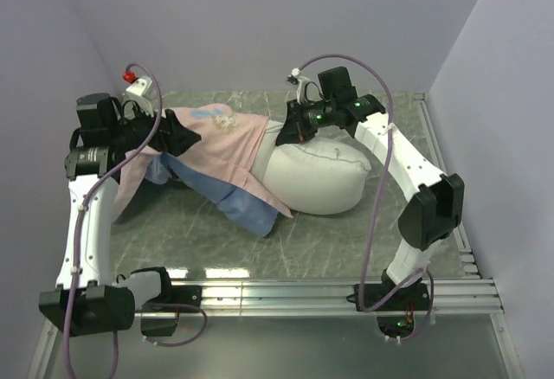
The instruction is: Put the pillow into the pillowcase
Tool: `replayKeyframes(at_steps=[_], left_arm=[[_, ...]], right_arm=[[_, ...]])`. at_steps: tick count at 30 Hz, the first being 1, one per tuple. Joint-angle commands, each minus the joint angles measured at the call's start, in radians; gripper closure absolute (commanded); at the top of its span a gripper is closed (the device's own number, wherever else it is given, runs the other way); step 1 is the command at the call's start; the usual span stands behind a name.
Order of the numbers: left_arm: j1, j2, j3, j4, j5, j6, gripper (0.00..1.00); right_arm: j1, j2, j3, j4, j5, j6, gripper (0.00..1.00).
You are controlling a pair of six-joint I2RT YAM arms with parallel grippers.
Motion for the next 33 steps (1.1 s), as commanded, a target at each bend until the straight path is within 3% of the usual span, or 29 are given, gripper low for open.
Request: replayKeyframes(at_steps=[1,3,6,7,10,16,20,25,28,29,31,32,33], left_arm=[[-0.046,-0.087,-0.036,-0.054,-0.096,0.127,0.02],[-0.087,-0.13,-0.105,-0.083,-0.163,0.236,0.01],[-0.236,-0.246,-0.216,-0.066,-0.252,0.365,0.01],[-0.355,-0.283,-0.234,-0.063,-0.299,0.406,0.01],[-0.542,-0.279,-0.264,-0.059,-0.442,0.613,0.01],[-0.647,-0.146,-0.199,0.029,-0.498,0.863,0.01],[-0.696,-0.133,-0.292,0.073,-0.53,1.118,0.01],[-0.752,-0.096,-0.4,0.326,-0.6,1.201,0.01],[-0.779,-0.067,-0.406,0.408,-0.613,1.16,0.19],[-0.788,-0.064,-0.385,0.434,-0.602,1.139,0.39],[-0.813,-0.05,-0.36,0.448,-0.59,1.102,0.61],[-0.817,-0.044,-0.336,0.466,-0.569,1.093,0.84],[-0.821,-0.024,-0.318,0.465,-0.555,1.083,0.95]], right_arm=[[-0.073,0.031,-0.044,0.191,-0.215,0.319,1.0],[-0.112,0.072,-0.051,0.238,-0.223,0.367,1.0],[-0.124,0.089,-0.046,0.256,-0.204,0.347,1.0],[-0.124,0.091,-0.041,0.252,-0.201,0.343,1.0],[-0.12,0.094,-0.026,0.236,-0.214,0.344,1.0],[-0.103,0.068,-0.027,0.196,-0.195,0.297,1.0],[-0.101,0.054,-0.049,0.181,-0.195,0.281,1.0],[-0.098,0.056,-0.054,0.158,-0.217,0.266,1.0],[-0.089,0.053,-0.063,0.135,-0.221,0.238,1.0],[-0.083,0.048,-0.087,0.144,-0.224,0.238,1.0],[-0.075,0.04,-0.113,0.158,-0.232,0.243,1.0],[-0.068,0.037,-0.133,0.179,-0.237,0.255,1.0],[-0.058,0.036,-0.146,0.195,-0.25,0.267,1.0]])
